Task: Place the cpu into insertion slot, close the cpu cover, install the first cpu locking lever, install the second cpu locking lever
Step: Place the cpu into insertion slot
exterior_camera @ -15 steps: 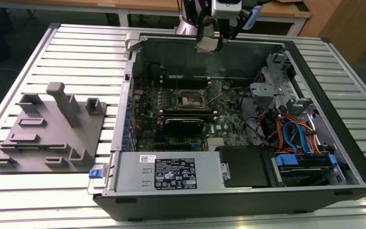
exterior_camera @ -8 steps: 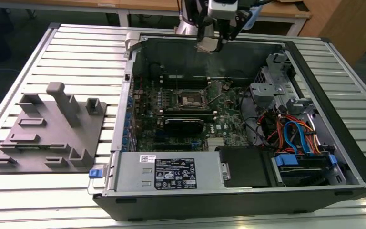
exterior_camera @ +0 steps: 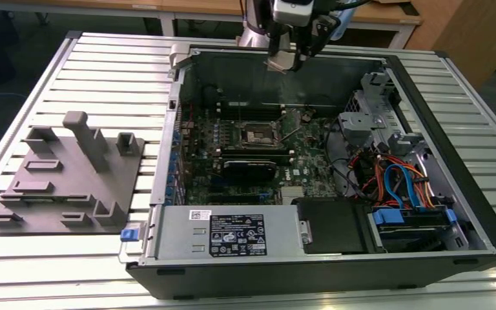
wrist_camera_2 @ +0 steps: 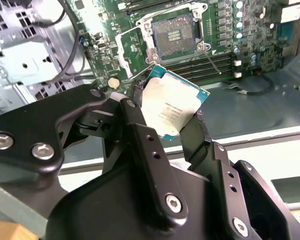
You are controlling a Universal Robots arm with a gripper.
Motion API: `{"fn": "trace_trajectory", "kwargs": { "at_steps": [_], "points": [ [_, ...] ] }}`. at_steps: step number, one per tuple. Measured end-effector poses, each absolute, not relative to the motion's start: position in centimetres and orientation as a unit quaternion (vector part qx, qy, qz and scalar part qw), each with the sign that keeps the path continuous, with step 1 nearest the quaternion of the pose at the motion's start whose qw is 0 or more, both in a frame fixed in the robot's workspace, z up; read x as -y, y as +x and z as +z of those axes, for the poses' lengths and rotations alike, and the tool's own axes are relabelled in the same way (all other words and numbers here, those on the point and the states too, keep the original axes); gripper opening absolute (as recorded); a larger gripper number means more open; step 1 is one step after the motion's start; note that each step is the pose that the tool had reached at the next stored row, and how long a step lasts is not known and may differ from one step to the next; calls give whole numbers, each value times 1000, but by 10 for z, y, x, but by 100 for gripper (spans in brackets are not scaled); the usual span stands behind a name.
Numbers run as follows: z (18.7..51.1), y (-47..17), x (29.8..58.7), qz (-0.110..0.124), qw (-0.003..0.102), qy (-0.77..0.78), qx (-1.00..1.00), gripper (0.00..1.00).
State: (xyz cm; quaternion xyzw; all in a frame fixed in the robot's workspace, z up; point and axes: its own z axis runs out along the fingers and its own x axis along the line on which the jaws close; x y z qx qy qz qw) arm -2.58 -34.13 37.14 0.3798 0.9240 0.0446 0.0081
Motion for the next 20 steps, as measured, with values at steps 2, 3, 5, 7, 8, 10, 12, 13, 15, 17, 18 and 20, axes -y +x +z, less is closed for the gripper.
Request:
{"fn": "trace_trajectory", "kwargs": {
  "at_steps": [2, 3, 5, 7, 8, 10, 12, 13, 15, 17, 18, 20],
  "points": [
    [371, -26, 341, 45, 8, 385, -922, 54],
    [371, -26, 341, 45, 8, 387, -921, 54],
    [371, -26, 341, 45, 9, 388, -920, 54],
    [371, -26, 341, 45, 9, 388, -920, 54],
    [371, -26, 341, 45, 9, 389, -920, 54],
    [371, -26, 341, 45, 9, 389, -920, 54],
    [371, -26, 341, 45, 9, 389, -920, 54],
    [371, -26, 341, 45, 9, 389, -920, 54],
    [371, -26, 341, 45, 9, 389, -920, 54],
    [371, -26, 341, 45, 9, 392, -919, 54],
    [371, -26, 341, 44, 9, 395, -917, 54],
    [371, -26, 341, 44, 9, 404, -914, 54]
  ]
}}
